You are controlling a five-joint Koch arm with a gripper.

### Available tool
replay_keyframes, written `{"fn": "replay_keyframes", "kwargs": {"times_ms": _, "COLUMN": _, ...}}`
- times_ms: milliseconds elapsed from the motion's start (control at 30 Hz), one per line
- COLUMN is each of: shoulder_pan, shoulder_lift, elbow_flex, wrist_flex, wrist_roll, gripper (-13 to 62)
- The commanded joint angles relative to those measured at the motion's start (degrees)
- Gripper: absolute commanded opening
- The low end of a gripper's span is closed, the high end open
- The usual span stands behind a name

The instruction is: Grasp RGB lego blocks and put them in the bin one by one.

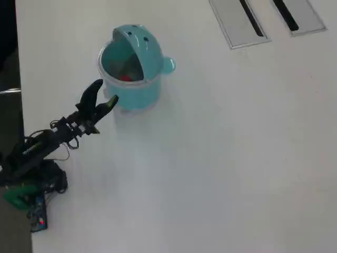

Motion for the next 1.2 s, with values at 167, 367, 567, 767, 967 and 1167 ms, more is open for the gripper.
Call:
{"fn": "replay_keyframes", "kwargs": {"times_ms": 167, "shoulder_pan": 5.27, "shoulder_lift": 2.55, "elbow_flex": 3.69, "wrist_flex": -13.27, "wrist_roll": 11.51, "gripper": 32.8}}
{"fn": "replay_keyframes", "kwargs": {"times_ms": 367, "shoulder_pan": 7.65, "shoulder_lift": 5.19, "elbow_flex": 10.72, "wrist_flex": -16.35, "wrist_roll": 18.9, "gripper": 32.8}}
{"fn": "replay_keyframes", "kwargs": {"times_ms": 567, "shoulder_pan": 11.07, "shoulder_lift": 5.45, "elbow_flex": 18.19, "wrist_flex": -24.87, "wrist_roll": 22.32, "gripper": 32.2}}
{"fn": "replay_keyframes", "kwargs": {"times_ms": 767, "shoulder_pan": 12.83, "shoulder_lift": 5.54, "elbow_flex": 25.93, "wrist_flex": -32.17, "wrist_roll": 24.61, "gripper": 32.2}}
{"fn": "replay_keyframes", "kwargs": {"times_ms": 967, "shoulder_pan": 13.18, "shoulder_lift": 5.54, "elbow_flex": 35.07, "wrist_flex": -38.58, "wrist_roll": 25.22, "gripper": 32.2}}
{"fn": "replay_keyframes", "kwargs": {"times_ms": 1167, "shoulder_pan": 13.27, "shoulder_lift": 5.54, "elbow_flex": 42.19, "wrist_flex": -43.68, "wrist_roll": 25.31, "gripper": 32.2}}
